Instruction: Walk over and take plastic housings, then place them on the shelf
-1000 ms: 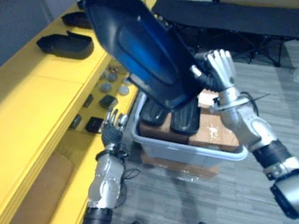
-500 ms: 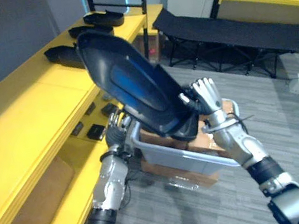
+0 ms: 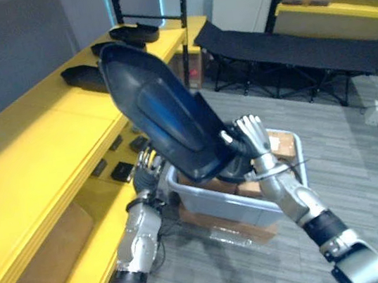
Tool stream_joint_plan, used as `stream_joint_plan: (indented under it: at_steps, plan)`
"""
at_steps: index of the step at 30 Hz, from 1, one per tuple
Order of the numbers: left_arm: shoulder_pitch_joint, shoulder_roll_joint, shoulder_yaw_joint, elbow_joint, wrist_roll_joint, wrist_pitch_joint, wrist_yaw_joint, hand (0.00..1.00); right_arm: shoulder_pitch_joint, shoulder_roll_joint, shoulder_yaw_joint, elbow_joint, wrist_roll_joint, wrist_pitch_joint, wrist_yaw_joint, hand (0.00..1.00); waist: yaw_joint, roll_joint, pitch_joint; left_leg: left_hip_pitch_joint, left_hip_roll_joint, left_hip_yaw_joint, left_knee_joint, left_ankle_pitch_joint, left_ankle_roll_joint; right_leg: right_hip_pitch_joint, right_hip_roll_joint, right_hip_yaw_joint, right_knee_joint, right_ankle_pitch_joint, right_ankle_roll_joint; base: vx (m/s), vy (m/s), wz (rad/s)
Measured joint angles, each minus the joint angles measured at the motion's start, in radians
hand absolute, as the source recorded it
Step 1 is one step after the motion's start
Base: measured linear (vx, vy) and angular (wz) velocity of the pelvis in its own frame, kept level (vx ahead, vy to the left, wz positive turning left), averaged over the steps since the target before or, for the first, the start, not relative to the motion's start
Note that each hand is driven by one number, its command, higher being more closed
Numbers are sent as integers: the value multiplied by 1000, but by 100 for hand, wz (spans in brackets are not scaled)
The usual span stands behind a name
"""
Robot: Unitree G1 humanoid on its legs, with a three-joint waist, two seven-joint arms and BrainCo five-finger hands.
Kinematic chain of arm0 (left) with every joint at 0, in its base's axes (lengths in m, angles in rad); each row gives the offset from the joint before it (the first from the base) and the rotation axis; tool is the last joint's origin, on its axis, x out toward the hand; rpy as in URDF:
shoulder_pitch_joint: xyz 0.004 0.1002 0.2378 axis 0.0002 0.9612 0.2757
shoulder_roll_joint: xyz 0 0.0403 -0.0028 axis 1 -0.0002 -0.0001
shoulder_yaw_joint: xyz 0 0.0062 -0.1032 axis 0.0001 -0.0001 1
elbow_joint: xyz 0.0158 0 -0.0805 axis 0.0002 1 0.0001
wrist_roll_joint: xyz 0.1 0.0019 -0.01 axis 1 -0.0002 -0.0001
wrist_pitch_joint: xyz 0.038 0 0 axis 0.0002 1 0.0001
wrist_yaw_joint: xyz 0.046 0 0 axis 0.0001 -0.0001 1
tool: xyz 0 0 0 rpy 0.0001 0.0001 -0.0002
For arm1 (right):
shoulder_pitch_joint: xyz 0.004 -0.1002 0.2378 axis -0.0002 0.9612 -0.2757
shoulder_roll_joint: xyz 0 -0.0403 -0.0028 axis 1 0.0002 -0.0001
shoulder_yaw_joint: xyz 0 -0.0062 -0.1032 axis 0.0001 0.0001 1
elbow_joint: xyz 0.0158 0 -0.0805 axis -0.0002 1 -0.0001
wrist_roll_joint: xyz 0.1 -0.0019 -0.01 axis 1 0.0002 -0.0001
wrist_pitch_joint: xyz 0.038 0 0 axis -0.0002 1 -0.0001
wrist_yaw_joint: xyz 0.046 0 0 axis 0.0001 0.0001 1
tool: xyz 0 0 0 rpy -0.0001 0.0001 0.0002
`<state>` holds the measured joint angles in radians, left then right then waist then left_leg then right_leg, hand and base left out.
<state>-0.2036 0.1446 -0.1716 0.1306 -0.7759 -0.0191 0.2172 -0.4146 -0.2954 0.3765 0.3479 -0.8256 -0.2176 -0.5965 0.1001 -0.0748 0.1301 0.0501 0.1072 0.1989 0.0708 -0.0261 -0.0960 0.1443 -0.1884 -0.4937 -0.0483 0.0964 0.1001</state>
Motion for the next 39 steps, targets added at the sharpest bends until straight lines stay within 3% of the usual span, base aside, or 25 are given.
stream_joint_plan:
  at_steps: [4, 12, 17, 26, 39]
  plan:
    - [0, -6, 1, -25, 1, -1, 7, 0, 3, 21, 16, 27, 8, 37, -35, 100, 1, 0, 0, 0, -1, -2, -2, 3, 0, 0, 0, -1, 0, 0, 0, 0, 0, 0]
    - [24, -56, 63, -53, 8, 0, 7, 0, 2, 19, -96, 3, 9, 45, -58, 100, -1, 3, -2, 13, -8, 0, -17, 7, 2, 5, -5, -2, 2, 1, 2, 0, 0, 0]
    - [72, -59, 100, -53, 8, 1, 7, 0, 1, 8, -159, -37, 30, 49, -66, 100, -5, 22, -18, 38, -17, 2, -44, 12, 5, 15, -12, -3, 2, 1, 2, 25, 30, -1]
    - [88, -84, 126, -68, 15, 3, 7, 0, 1, 0, -175, -60, 46, 46, -47, 100, -7, 34, -24, 58, -31, 3, -88, 32, 11, 16, -22, -7, 4, 2, 2, 4, 16, 1]
    - [88, -74, 60, -72, 205, -1, -11, 0, -8, 27, -77, 47, 44, 89, -16, 100, -3, 34, -24, 69, -33, -14, -114, 51, 11, 23, -23, -23, 6, 1, 3, 0, 6, 2]
